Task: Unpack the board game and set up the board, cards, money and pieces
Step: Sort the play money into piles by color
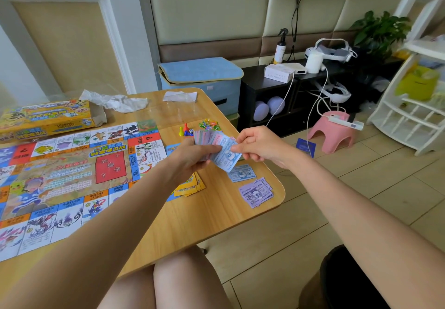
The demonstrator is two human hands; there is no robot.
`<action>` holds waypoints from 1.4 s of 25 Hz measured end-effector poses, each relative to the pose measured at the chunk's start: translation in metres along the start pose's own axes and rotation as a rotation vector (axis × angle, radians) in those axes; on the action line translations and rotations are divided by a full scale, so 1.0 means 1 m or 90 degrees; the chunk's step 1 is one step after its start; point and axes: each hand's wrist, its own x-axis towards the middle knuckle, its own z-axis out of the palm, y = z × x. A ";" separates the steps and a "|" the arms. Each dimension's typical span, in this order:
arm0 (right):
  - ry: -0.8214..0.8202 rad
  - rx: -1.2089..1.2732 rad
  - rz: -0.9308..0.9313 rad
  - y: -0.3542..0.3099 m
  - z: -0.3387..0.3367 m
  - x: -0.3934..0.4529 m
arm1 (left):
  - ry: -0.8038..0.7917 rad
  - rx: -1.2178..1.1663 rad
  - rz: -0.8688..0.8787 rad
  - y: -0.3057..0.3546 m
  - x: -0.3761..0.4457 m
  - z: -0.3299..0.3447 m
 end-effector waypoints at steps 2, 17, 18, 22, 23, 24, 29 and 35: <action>-0.023 -0.010 -0.001 0.001 0.002 -0.001 | -0.001 0.020 -0.003 0.000 0.000 -0.001; 0.062 -0.511 0.075 0.023 0.014 -0.008 | 0.008 0.017 -0.067 -0.011 -0.005 -0.002; 0.074 -0.571 0.068 0.020 0.013 -0.008 | 0.006 0.011 -0.065 -0.011 -0.005 -0.001; 0.119 -0.641 0.062 0.013 0.009 -0.007 | 0.018 0.010 -0.063 -0.007 -0.009 0.000; 0.146 -0.586 0.053 0.012 0.009 -0.005 | 0.025 0.024 -0.065 -0.008 -0.008 -0.001; 0.169 -0.490 0.038 0.010 0.009 -0.003 | 0.028 0.045 -0.066 -0.008 -0.007 -0.002; 0.037 -0.067 0.017 0.002 0.014 0.001 | -0.041 0.055 -0.052 -0.005 -0.011 0.001; 0.060 0.123 0.043 0.006 0.014 0.020 | 0.010 -0.102 -0.054 0.005 -0.013 -0.010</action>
